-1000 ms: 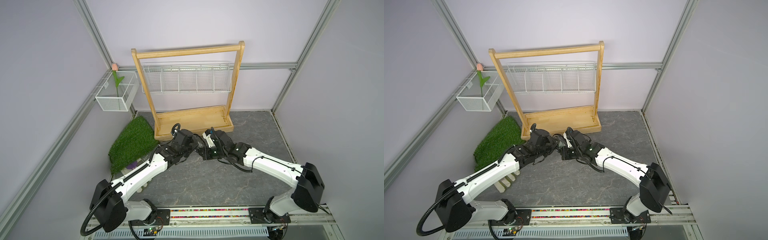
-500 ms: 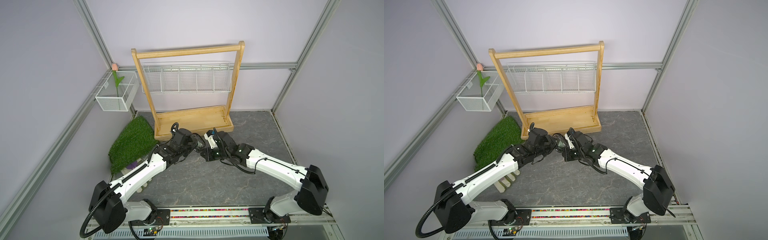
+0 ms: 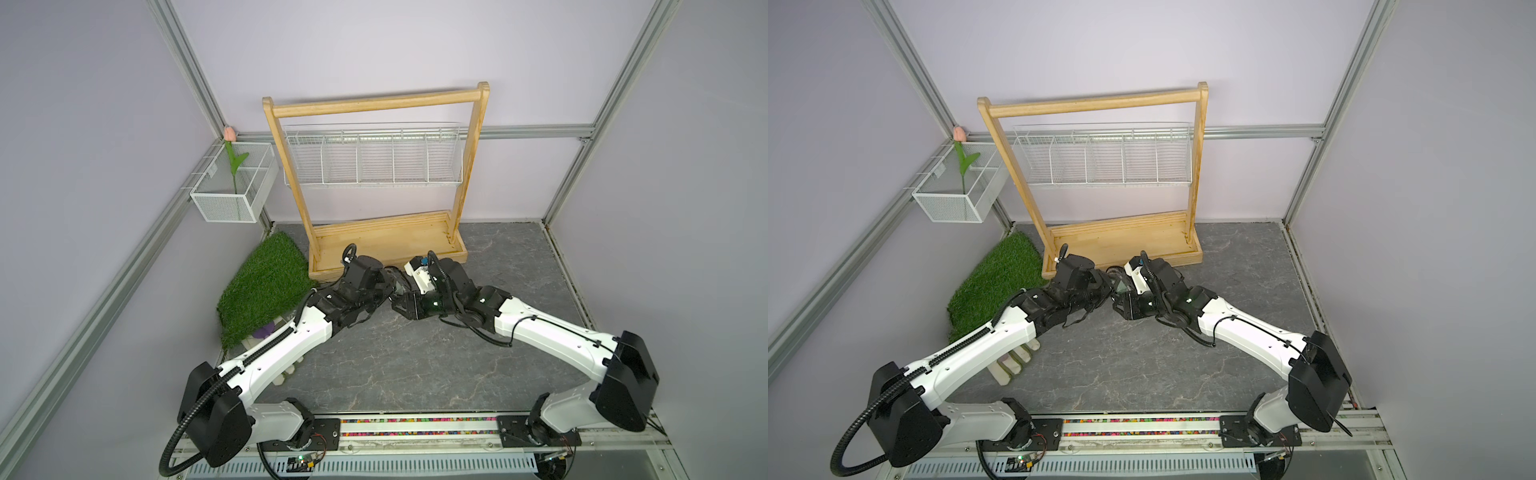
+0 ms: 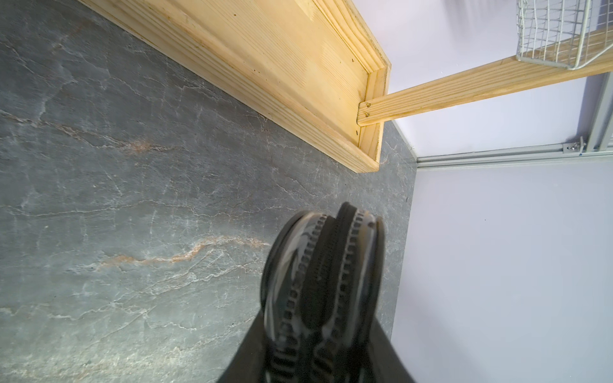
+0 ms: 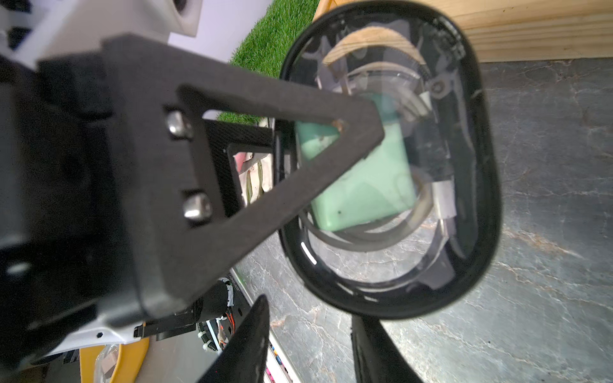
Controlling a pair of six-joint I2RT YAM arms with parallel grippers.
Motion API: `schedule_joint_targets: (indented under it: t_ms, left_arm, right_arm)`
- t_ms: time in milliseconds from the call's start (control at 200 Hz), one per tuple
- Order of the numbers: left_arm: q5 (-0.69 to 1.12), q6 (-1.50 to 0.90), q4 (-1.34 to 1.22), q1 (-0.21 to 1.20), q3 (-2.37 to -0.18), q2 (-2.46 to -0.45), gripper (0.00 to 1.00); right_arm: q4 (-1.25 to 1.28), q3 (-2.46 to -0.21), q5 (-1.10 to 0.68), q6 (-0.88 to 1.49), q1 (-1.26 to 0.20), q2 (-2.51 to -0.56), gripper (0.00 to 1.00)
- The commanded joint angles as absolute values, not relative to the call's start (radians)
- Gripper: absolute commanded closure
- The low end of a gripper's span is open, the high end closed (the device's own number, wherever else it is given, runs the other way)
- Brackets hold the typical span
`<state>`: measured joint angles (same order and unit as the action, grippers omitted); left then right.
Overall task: Pack away charging kits
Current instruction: Zip the zipper on the storage bag.
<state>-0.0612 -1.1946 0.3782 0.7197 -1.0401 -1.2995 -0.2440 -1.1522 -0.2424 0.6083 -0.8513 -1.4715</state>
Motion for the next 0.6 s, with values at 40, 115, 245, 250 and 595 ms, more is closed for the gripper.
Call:
schedule_joint_targets:
  t_ms: [40,115,245,250,595]
  left_arm:
    - [-0.032,-1.198,0.364,0.713,-1.077,-1.285,0.82]
    - [-0.026,-1.202,0.358,0.713,-1.076,-1.285,0.82]
    - [-0.024,-1.2,0.356,0.713,-1.077,-1.28,0.82]
    - [-0.024,-1.2,0.355,0.713,-1.077,-1.28,0.82]
    - [-0.001,-1.203,0.322,0.712,-1.072,-1.287,0.82]
  right_arm:
    - [-0.208,-1.193,-0.281,0.589,-0.838,-1.509,0.57]
    - [-0.204,-1.204,-0.287,0.589,-0.838,-1.522,0.58]
    - [-0.186,-1.203,-0.288,0.591,-0.835,-1.528,0.6]
    - [-0.185,-1.204,-0.288,0.591,-0.835,-1.527,0.61]
    - [-0.135,-1.195,-0.3,0.603,-0.83,-1.537,0.7]
